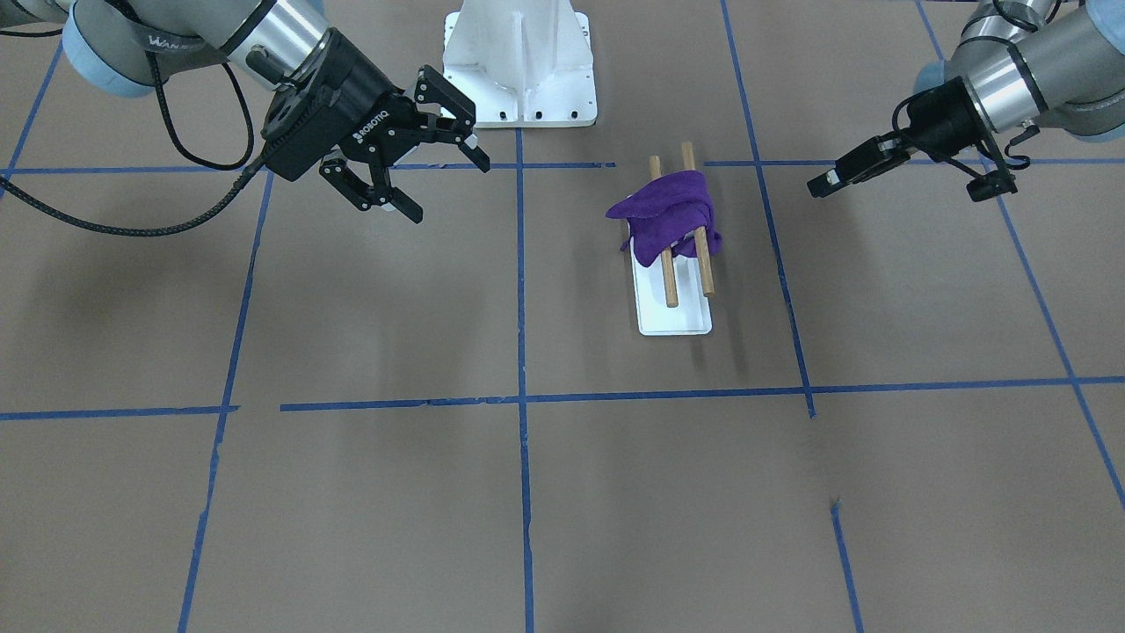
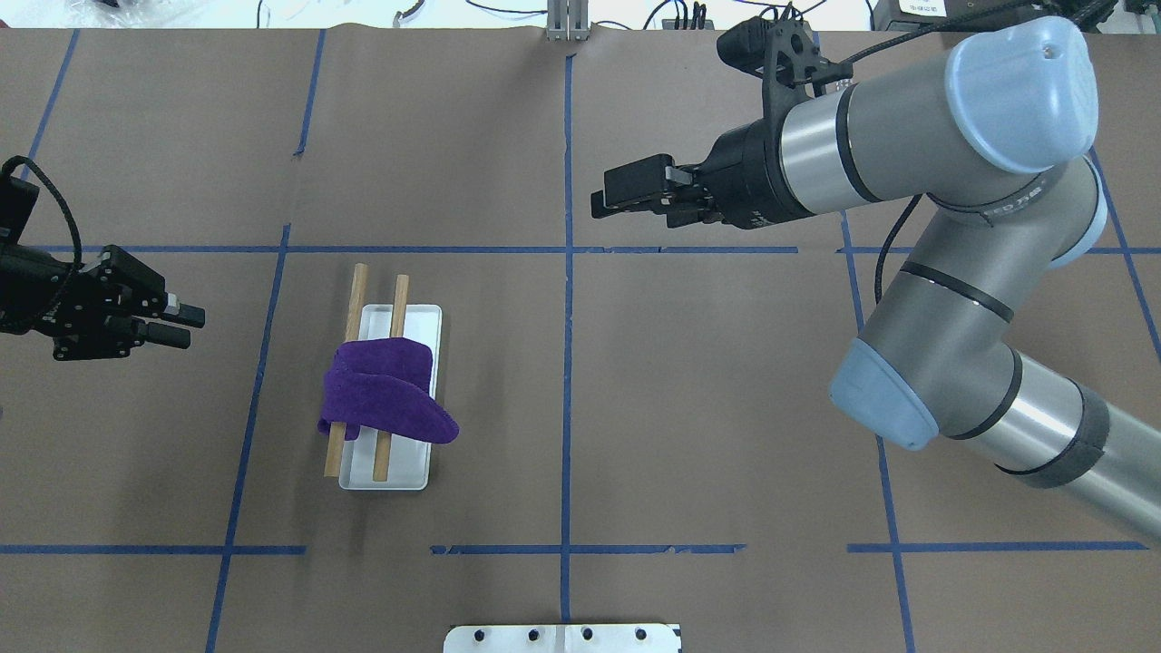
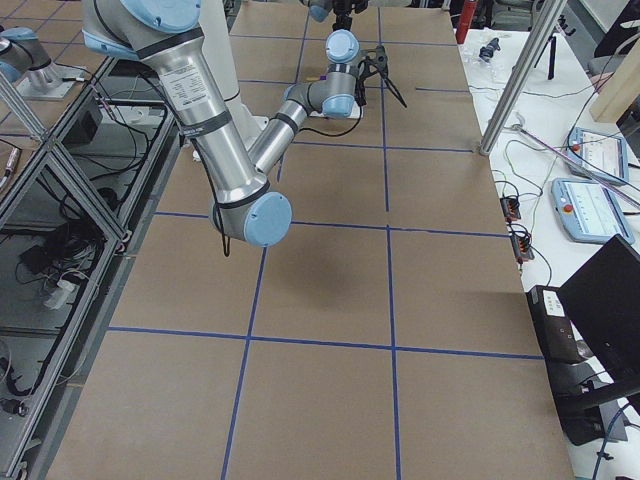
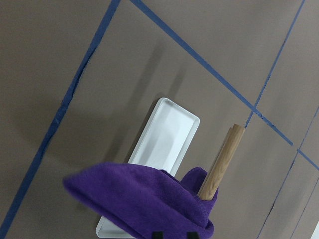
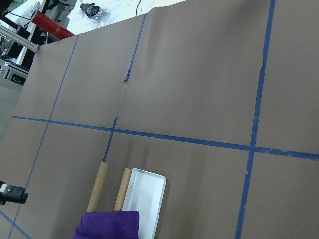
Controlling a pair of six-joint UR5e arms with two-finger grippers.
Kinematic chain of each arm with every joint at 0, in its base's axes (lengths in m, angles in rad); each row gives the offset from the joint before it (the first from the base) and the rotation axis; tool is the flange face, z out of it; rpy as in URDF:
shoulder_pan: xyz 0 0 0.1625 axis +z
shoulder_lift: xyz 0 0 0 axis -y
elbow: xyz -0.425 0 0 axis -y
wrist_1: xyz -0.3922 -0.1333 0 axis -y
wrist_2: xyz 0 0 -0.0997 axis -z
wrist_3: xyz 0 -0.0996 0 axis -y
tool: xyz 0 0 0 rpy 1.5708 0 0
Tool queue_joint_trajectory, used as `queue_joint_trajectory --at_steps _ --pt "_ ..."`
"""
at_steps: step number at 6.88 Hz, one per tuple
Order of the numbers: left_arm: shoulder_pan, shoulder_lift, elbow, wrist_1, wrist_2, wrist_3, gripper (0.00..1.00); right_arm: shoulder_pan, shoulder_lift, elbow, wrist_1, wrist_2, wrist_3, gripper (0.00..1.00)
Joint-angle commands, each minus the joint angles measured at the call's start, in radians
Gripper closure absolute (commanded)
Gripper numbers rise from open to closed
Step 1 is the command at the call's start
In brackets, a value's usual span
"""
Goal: Hang towel on rack
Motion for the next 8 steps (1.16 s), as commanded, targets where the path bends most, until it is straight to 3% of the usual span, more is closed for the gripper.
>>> queue_joint_trajectory --at_steps 1,2,4,6,8 --pt "-0.018 -0.004 0.005 0.000 0.010 0.001 0.00 0.059 -0.127 0.016 0.098 0.035 -0.001 0.00" --pt "-0.065 -0.001 0.012 0.000 0.028 0.039 0.00 0.161 -0.247 0.016 0.144 0.124 0.003 0.00" --pt "-0.153 0.008 0.081 0.008 0.030 0.311 0.00 0.353 -0.314 -0.103 0.134 0.249 -0.008 0.00" --pt "-0.251 0.034 0.164 0.009 0.074 0.644 0.00 0.476 -0.341 -0.285 0.130 0.247 -0.266 0.00" --pt "-0.306 0.112 0.164 0.099 0.257 1.001 0.00 0.568 -0.372 -0.392 0.044 0.231 -0.609 0.00"
